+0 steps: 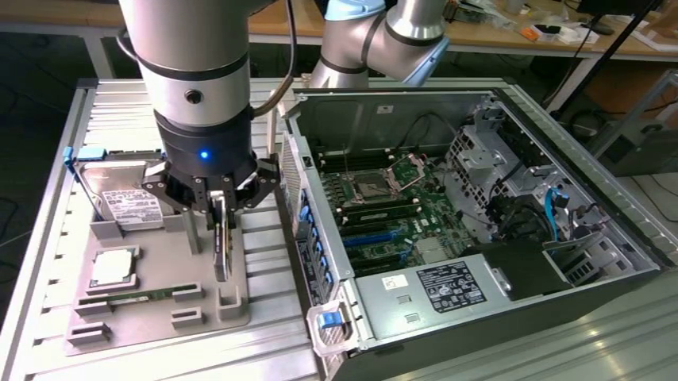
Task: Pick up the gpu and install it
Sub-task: 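Pick up the gpu and move the gpu toward the slot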
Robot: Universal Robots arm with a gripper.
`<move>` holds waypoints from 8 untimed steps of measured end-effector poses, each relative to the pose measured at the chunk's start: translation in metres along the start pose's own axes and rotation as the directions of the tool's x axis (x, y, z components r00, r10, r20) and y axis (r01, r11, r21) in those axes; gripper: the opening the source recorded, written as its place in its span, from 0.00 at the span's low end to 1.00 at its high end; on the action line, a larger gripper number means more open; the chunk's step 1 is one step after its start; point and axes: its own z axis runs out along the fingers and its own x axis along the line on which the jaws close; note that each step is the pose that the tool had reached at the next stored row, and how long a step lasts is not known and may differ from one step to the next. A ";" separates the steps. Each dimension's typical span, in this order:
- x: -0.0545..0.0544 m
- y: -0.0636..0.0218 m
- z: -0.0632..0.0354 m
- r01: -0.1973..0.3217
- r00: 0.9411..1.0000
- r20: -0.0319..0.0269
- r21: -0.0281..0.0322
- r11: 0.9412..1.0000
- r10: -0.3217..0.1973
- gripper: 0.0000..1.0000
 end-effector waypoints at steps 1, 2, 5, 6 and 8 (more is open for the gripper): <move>0.000 0.0000 -0.0003 0.000 1.000 0.000 0.000 1.000 0.000 0.27; 0.000 0.0000 -0.0006 0.000 1.000 0.000 0.000 1.000 0.000 0.27; 0.000 0.0001 -0.0017 0.000 1.000 0.000 0.000 1.000 0.000 0.27; 0.000 0.0001 -0.0021 0.000 1.000 0.000 0.000 1.000 0.000 0.27; 0.000 0.0001 -0.0028 0.000 1.000 0.000 0.000 1.000 0.000 0.27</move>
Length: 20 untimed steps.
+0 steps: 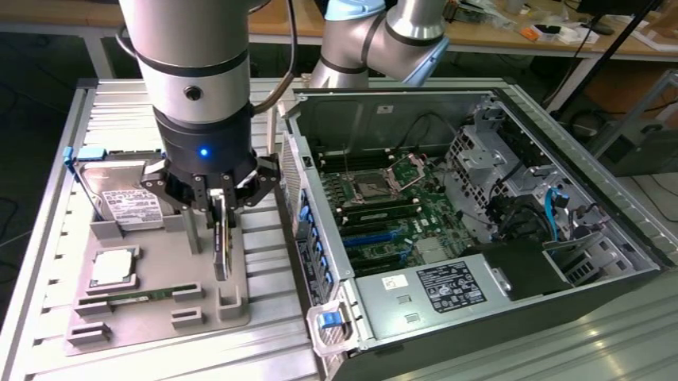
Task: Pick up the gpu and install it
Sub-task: 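Pick up the gpu and move the gpu toward the slot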
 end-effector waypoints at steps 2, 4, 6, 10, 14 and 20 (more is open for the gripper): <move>0.000 0.0000 -0.0010 0.000 1.000 0.000 0.000 1.000 0.000 0.27; 0.000 0.0001 -0.0017 0.000 1.000 0.000 0.000 1.000 0.000 0.27; 0.000 0.0001 -0.0025 0.000 1.000 0.000 0.000 1.000 0.000 0.27; 0.000 0.0002 -0.0040 0.000 1.000 0.000 0.000 1.000 0.000 0.27; 0.000 0.0003 -0.0061 -0.001 1.000 0.000 0.000 1.000 0.001 0.27; 0.000 0.0004 -0.0096 -0.001 1.000 0.000 0.000 1.000 0.001 0.27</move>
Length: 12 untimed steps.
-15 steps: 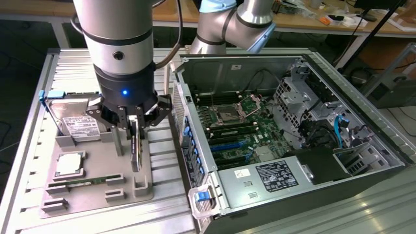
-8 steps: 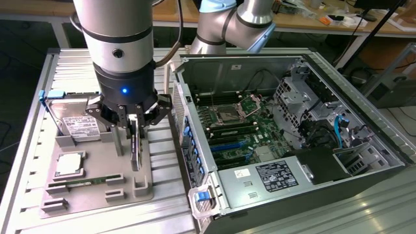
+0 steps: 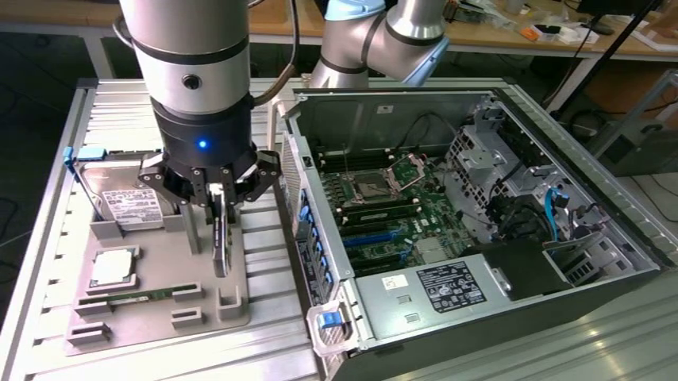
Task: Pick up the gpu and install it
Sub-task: 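Pick up the gpu and move the gpu toward the slot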
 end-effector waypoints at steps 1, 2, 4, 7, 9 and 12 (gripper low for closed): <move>0.000 0.0000 -0.0005 0.000 1.000 0.000 0.000 1.000 0.000 0.27; 0.000 0.0000 -0.0009 0.000 1.000 0.000 0.000 1.000 0.000 0.27; 0.000 0.0001 -0.0017 0.000 1.000 0.000 0.000 1.000 0.000 0.27; 0.000 0.0001 -0.0030 0.000 1.000 0.000 0.000 1.000 0.000 0.27; 0.000 0.0002 -0.0042 0.000 1.000 0.000 0.000 1.000 0.000 0.27; 0.000 0.0003 -0.0058 -0.001 1.000 0.000 0.000 1.000 0.001 0.27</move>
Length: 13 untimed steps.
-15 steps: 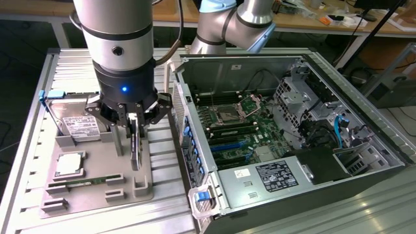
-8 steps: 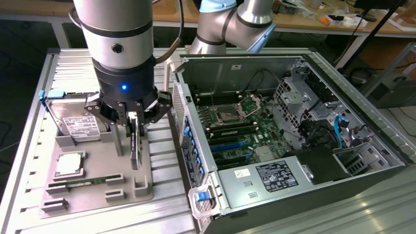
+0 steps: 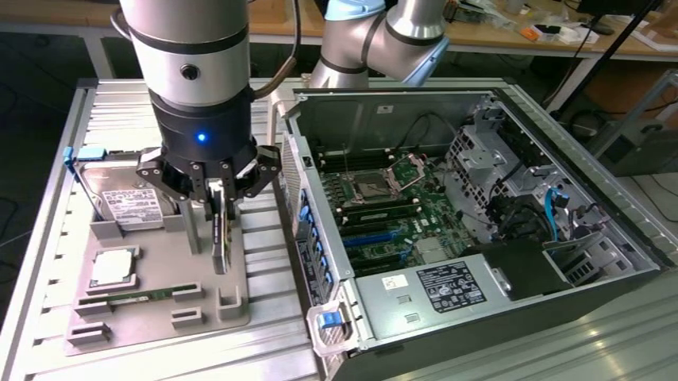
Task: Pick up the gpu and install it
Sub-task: 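Pick up the gpu and move the gpu toward the slot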
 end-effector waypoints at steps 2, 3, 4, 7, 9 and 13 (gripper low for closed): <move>0.000 0.0000 -0.0009 0.000 1.000 0.000 0.000 1.000 0.000 0.27; 0.000 0.0001 -0.0014 0.000 1.000 0.000 0.000 1.000 0.000 0.27; 0.000 0.0001 -0.0017 0.000 1.000 0.000 0.000 1.000 0.000 0.27; 0.000 0.0001 -0.0032 0.000 1.000 0.000 0.000 1.000 0.000 0.27; 0.000 0.0002 -0.0043 -0.001 1.000 0.000 0.000 1.000 0.001 0.27; 0.000 0.0003 -0.0062 -0.001 1.000 0.000 0.000 1.000 0.001 0.27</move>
